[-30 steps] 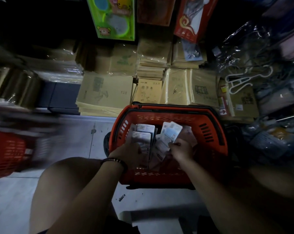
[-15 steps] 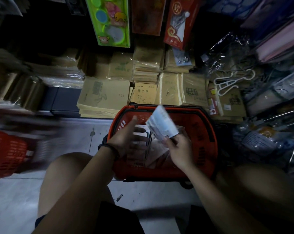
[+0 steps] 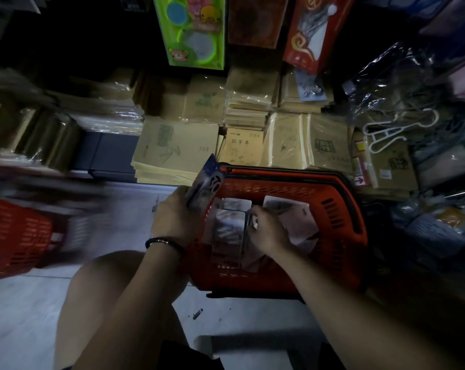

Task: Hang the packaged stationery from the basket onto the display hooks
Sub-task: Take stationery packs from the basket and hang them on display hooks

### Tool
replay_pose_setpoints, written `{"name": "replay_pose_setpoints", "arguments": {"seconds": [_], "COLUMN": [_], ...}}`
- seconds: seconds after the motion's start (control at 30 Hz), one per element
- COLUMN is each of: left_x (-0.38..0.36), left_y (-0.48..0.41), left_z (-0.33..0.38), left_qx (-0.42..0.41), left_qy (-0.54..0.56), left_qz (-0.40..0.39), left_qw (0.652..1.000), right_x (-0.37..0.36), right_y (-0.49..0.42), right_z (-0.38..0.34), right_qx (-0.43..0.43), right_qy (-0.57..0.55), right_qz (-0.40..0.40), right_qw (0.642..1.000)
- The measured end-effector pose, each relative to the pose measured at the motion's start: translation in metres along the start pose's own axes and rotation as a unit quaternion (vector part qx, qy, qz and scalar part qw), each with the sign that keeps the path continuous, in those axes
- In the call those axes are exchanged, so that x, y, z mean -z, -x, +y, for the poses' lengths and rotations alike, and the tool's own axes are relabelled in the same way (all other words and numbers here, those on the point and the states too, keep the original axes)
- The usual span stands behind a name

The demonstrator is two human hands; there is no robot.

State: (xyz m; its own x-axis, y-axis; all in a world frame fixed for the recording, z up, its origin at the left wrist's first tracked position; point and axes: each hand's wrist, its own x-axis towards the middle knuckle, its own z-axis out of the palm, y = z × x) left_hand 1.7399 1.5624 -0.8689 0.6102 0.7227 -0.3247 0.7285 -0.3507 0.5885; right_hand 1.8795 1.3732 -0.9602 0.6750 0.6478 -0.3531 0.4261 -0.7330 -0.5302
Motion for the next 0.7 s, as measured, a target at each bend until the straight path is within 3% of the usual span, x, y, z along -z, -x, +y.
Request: {"name": "replay_pose_setpoints", "arguments": {"seconds": [0.17,0.33,0.53,0.7], "left_x": [0.003,0.007,0.012,0.01], "left_y": [-0.009,-0.012,-0.011,-0.011], "left_z": [-0.007,-0.005,0.002,0.008], "left_qx": [0.002,0.012,0.023,0.004], "left_qy": [0.036,0.034,0.037,0.049], "left_qz": [0.03,0.005,0.001,0.001], "left_qw": [0.999,0.999,0.999,0.999], "right_x": [-0.018,-0.04,-0.05,-0.02], "right_y": [-0.041,-0.068,-0.064,-0.044], "right_z": [0.003,-0.005,-0.006,0.012], "right_qx": [0.026,-0.02,-0.051,-0.143], "right_qy": [0.099,0.087,0.058,-0.015], "right_qz": [-0.109,-0.176,-0.128,-0.128], "right_qw": [0.989,0.98,0.989,0.981]}}
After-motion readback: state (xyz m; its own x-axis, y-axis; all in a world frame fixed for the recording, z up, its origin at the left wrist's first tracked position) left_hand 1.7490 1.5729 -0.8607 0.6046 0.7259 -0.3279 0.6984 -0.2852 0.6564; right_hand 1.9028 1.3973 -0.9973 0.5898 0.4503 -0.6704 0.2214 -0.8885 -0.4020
